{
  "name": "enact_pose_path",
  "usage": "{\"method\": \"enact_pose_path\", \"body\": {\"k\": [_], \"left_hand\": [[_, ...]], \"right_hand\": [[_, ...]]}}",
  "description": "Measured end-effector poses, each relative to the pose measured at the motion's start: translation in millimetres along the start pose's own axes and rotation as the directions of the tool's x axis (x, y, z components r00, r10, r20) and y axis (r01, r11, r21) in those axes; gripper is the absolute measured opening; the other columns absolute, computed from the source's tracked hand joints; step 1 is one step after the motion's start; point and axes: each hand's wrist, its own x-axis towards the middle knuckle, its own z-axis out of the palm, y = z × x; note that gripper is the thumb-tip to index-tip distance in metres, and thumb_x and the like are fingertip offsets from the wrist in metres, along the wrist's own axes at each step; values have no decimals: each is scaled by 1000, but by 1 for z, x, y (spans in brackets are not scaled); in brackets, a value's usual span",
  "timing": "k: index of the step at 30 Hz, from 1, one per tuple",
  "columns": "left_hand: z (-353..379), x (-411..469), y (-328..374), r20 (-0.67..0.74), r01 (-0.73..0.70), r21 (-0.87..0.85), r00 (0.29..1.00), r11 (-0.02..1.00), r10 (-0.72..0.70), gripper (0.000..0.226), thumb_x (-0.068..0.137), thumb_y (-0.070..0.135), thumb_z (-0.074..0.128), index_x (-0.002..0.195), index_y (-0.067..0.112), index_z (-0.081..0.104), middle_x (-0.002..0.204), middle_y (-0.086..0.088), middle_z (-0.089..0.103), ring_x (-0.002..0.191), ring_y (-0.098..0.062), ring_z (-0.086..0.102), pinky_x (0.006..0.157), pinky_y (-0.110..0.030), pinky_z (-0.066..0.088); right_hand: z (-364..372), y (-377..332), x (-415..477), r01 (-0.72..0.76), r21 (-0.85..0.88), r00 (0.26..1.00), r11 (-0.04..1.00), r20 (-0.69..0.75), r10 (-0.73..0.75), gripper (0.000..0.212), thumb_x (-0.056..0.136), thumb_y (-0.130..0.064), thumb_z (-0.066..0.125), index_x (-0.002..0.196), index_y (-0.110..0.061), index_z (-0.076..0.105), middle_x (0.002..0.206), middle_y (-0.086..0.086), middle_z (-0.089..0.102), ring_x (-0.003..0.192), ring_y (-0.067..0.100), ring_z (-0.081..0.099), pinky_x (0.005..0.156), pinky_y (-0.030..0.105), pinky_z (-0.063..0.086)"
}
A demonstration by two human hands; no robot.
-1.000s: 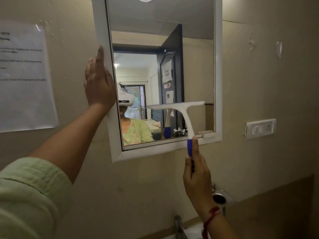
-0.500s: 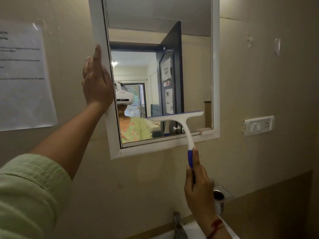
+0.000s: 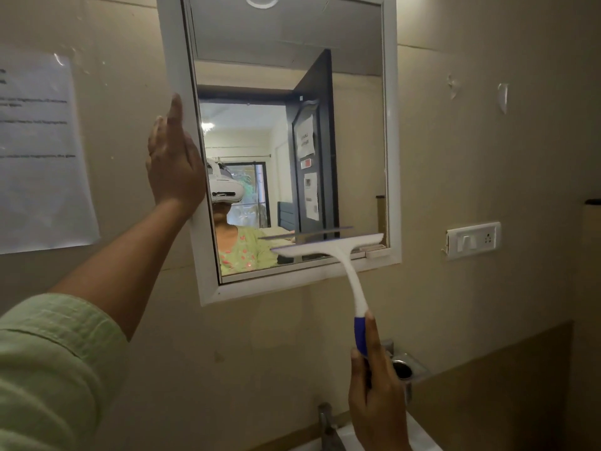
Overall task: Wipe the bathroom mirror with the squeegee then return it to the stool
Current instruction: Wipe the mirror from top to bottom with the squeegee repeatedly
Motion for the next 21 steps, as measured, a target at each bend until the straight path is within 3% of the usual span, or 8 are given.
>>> {"method": "enact_pose_path", "body": {"k": [3,5,8,12,18,21], "left_hand": [[1,-1,-1,5,3,0,1000,1000,-3,48,98,23,24,146,24,20,138,-15,45,131,-34,36,103,-48,36],[1,0,-1,9,4,-2,1000,1000,-4,49,97,23,24,145,25,20,140,-14,44,134,-32,33,104,-49,34],[1,1,-2,17,6,-28,1000,1000,-6,49,97,24,24,145,27,19,140,-15,44,133,-33,33,103,-52,36],[0,-4,-4,31,-14,-72,999,997,17,50,96,24,24,145,27,19,141,-14,43,132,-35,34,102,-54,37],[0,-2,-3,9,-17,-86,1000,996,17,50,95,26,25,145,27,21,144,-12,41,137,-31,29,105,-52,33],[0,-2,-3,2,-28,-91,1000,996,28,49,95,27,24,145,27,22,143,-13,42,137,-32,30,104,-52,33]], "right_hand": [[-3,-14,27,26,77,994,997,-106,-18,60,89,-30,40,141,-44,16,75,-10,45,61,10,51,51,10,43],[-8,-20,52,19,129,995,992,-104,-5,55,88,-36,38,137,-53,18,70,-3,45,57,10,50,46,12,42],[-15,-28,94,84,170,993,982,-94,-69,52,88,-39,36,138,-47,21,69,-5,47,55,2,50,47,8,40],[-23,-41,158,178,158,979,971,-125,-159,53,89,-45,35,140,-44,22,83,-19,43,59,-4,51,51,7,41],[-30,-75,269,284,64,939,957,-218,-265,51,96,-30,36,144,-33,19,71,-10,45,52,2,47,49,11,43],[-30,-90,314,346,-3,912,938,-232,-337,49,98,-27,34,144,-28,18,70,-9,45,52,6,45,48,12,38]]}}
